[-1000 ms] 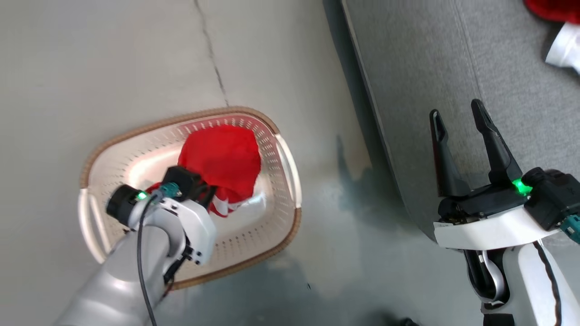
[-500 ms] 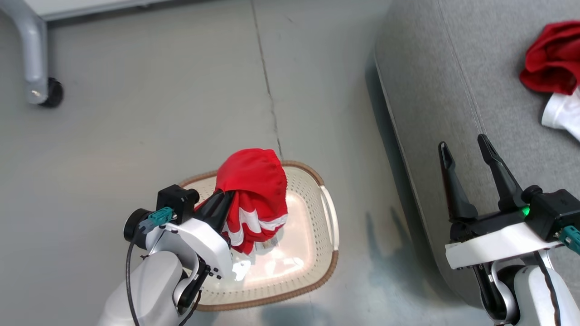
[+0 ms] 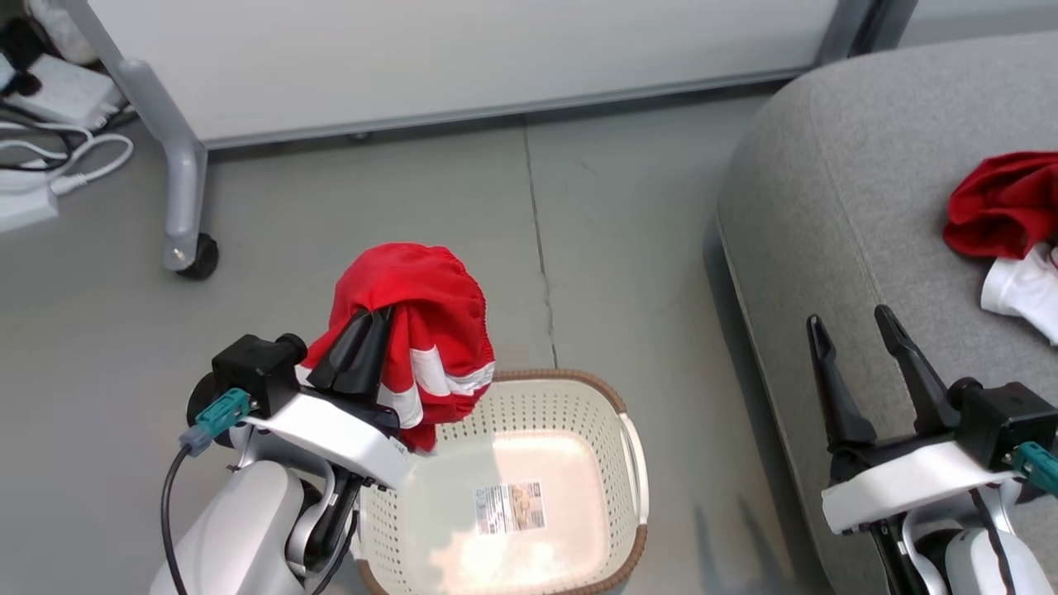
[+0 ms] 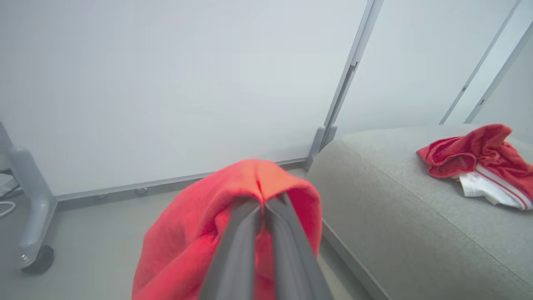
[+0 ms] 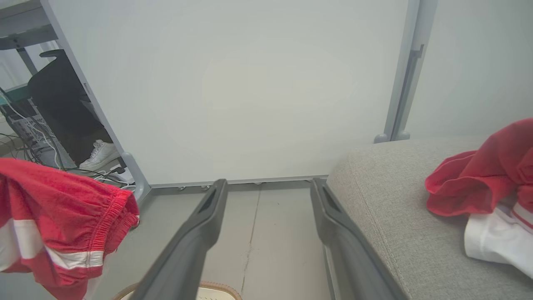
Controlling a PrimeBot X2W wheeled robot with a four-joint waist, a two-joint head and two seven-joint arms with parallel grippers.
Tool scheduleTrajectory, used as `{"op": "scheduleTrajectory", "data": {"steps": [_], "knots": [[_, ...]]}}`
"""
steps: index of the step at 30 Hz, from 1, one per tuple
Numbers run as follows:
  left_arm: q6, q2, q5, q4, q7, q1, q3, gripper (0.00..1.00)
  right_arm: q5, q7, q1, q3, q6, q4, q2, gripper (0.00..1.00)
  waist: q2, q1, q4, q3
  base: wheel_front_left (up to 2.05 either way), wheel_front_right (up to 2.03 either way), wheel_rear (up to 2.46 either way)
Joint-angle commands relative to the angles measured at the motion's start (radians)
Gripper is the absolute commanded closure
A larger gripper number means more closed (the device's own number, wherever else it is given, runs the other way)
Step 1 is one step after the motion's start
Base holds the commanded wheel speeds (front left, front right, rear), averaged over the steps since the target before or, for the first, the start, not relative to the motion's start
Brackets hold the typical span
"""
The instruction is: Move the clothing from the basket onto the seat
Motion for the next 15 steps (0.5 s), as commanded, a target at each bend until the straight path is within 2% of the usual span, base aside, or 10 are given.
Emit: {"op": "scheduleTrajectory", "data": {"steps": [1, 8, 15], "knots": [[0.005, 0.0, 0.019, -0.044, -0.005, 0.021, 0.027, 1.0, 0.003, 0.011, 0.021, -0.006, 0.002, 0.005, -0.006, 0.0, -0.0001, 0.0, 0.011, -0.045, 0.0, 0.0, 0.0], [0.001, -0.016, 0.035, -0.152, -0.003, 0.067, 0.081, 1.0, 0.009, 0.031, 0.059, -0.012, 0.002, 0.005, -0.006, 0.0, -0.0001, 0.0, 0.014, -0.105, 0.0, 0.0, 0.0], [0.022, -0.021, 0.069, -0.239, -0.003, 0.144, 0.1, 1.0, 0.019, 0.046, 0.114, -0.014, 0.002, 0.0, -0.006, 0.0, -0.0001, 0.0, 0.003, -0.176, 0.0, 0.0, 0.0]]}}
